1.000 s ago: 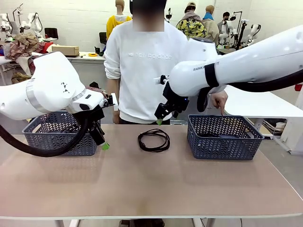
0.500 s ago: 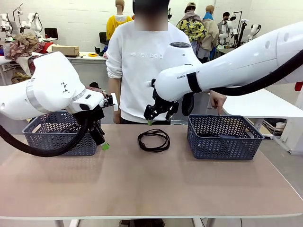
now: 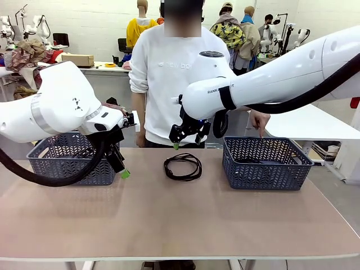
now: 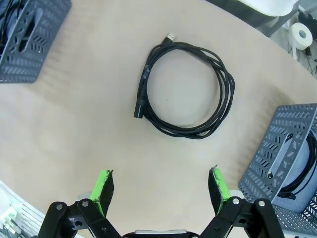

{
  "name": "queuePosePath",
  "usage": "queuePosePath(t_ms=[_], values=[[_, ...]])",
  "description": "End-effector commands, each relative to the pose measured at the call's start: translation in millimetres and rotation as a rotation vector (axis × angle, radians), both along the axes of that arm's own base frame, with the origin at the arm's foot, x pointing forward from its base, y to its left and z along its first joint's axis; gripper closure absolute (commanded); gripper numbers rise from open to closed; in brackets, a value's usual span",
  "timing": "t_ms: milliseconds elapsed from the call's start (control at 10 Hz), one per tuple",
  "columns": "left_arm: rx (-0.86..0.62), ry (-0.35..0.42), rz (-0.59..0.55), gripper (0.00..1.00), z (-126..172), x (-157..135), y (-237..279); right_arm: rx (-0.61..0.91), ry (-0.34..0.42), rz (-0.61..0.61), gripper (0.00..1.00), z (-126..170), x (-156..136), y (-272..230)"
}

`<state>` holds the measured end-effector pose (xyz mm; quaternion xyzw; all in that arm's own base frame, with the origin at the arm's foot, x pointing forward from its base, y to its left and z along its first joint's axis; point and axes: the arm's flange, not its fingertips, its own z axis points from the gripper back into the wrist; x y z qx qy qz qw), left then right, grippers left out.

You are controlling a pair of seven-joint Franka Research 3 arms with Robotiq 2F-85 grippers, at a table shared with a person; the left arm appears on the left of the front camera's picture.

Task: Organize the cables according to human instructions.
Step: Pick up a bundle of cables and place it in the basket indicated by the human.

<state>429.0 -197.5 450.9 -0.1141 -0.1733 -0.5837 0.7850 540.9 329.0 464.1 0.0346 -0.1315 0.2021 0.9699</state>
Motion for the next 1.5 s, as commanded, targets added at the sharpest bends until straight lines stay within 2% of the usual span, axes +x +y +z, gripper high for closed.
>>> queuePosePath(t_ms=[0,300,700,1400], values=[[0.000,-0.002,0.005,0.00,0,0,2,-0.004,-0.006,0.007,0.00,2,-3,-2],[0.000,-0.002,0.005,0.00,0,0,2,0.000,0.000,0.000,0.00,0,0,0],[0.000,-0.002,0.005,0.00,0,0,2,0.006,0.103,-0.042,0.00,-26,37,37],[0.000,-0.002,0.005,0.00,0,0,2,0.022,0.127,-0.203,0.00,-83,71,79]])
